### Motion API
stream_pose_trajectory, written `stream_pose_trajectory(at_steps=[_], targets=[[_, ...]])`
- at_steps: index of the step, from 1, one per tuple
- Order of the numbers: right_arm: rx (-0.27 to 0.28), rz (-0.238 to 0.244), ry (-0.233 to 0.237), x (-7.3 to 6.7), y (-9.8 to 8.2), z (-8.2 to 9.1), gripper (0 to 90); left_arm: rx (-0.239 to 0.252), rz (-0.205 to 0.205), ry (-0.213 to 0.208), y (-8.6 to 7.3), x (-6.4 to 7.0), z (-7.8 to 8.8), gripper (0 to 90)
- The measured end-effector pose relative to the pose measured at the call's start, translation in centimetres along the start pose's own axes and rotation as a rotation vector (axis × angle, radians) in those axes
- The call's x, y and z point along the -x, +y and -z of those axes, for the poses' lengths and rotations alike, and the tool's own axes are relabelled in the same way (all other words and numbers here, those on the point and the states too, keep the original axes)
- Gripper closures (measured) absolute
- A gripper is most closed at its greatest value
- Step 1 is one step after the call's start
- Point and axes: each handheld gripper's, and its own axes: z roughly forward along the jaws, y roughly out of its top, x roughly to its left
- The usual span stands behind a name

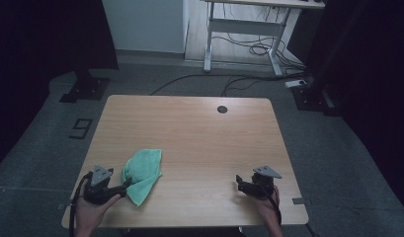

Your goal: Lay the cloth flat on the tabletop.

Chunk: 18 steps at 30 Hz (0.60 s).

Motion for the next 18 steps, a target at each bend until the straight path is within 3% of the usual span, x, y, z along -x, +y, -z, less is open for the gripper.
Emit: stream_pose_trajectory(at_steps=[18], targets=[[0.009, 0.036, -0.042, -0.36, -0.44, 0.35, 19.0, -0.020, 0.016, 0.014, 0.07, -0.19, -0.84, 23.9]])
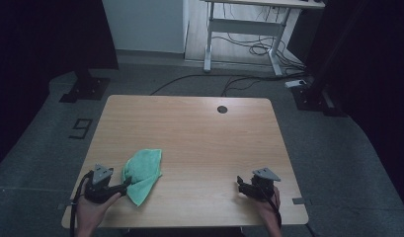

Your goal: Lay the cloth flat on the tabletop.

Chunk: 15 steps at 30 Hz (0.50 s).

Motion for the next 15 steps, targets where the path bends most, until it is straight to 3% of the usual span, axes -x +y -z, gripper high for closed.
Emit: stream_pose_trajectory(at_steps=[5, 9, 11, 12, 14, 15], targets=[[-0.005, 0.005, -0.005, -0.2, 0.0, 0.0, 19.2, -0.031, -0.014, 0.013, 0.5, -0.3, -1.6, 23.8], [-0.007, 0.008, -0.009, -0.2, 0.0, 0.0, 19.2, -0.049, -0.011, -0.008, 1.5, -0.6, -3.2, 21.8], [-0.008, 0.009, -0.010, -0.3, -0.1, 0.1, 19.2, -0.088, -0.015, -0.005, 1.8, -0.7, -4.9, 20.8], [-0.008, 0.009, -0.010, -0.3, -0.1, 0.1, 19.2, -0.088, -0.015, -0.005, 1.8, -0.7, -4.9, 20.8], [-0.010, 0.015, -0.012, -0.4, -0.2, 0.2, 19.3, -0.148, -0.032, -0.001, 1.6, -0.6, -6.2, 20.7], [-0.010, 0.015, -0.012, -0.4, -0.2, 0.2, 19.3, -0.148, -0.032, -0.001, 1.6, -0.6, -6.2, 20.6]])
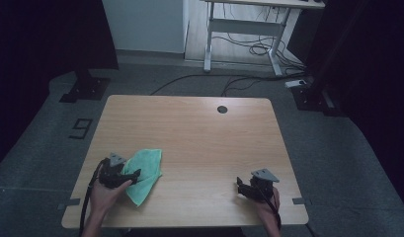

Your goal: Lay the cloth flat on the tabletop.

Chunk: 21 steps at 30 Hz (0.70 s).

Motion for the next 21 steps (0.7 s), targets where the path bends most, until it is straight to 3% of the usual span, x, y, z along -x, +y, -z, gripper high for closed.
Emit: stream_pose_trajectory(at_steps=[2, 5, 13, 21], targets=[[-0.001, 0.001, -0.004, 0.0, -0.1, 0.1, 19.3, -0.016, 0.003, -0.006, -0.2, 0.1, -0.6, 21.8], [-0.005, 0.001, -0.012, -0.1, -0.1, 0.2, 19.6, -0.023, 0.002, -0.051, -0.4, -0.1, -1.3, 35.6], [-0.008, -0.001, -0.016, -0.1, -0.3, 0.4, 20.4, -0.007, -0.013, -0.096, -0.6, 0.3, -1.4, 66.9], [-0.014, 0.001, -0.006, -0.1, -0.2, 0.2, 22.6, 0.043, 0.005, -0.091, -0.6, 0.4, -0.4, 73.9]])
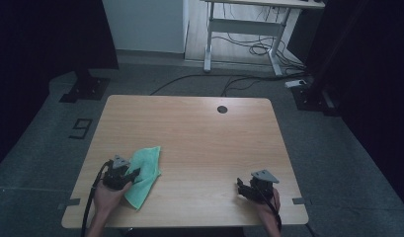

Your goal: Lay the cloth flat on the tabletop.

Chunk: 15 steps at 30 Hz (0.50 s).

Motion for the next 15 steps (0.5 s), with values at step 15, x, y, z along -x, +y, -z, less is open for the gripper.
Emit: stream_pose_trajectory(at_steps=[15], targets=[[0.008, -0.004, 0.045, -0.4, 0.7, -0.8, 25.1, 0.132, 0.006, -0.064, 2.5, 1.8, 2.7, 74.3]])
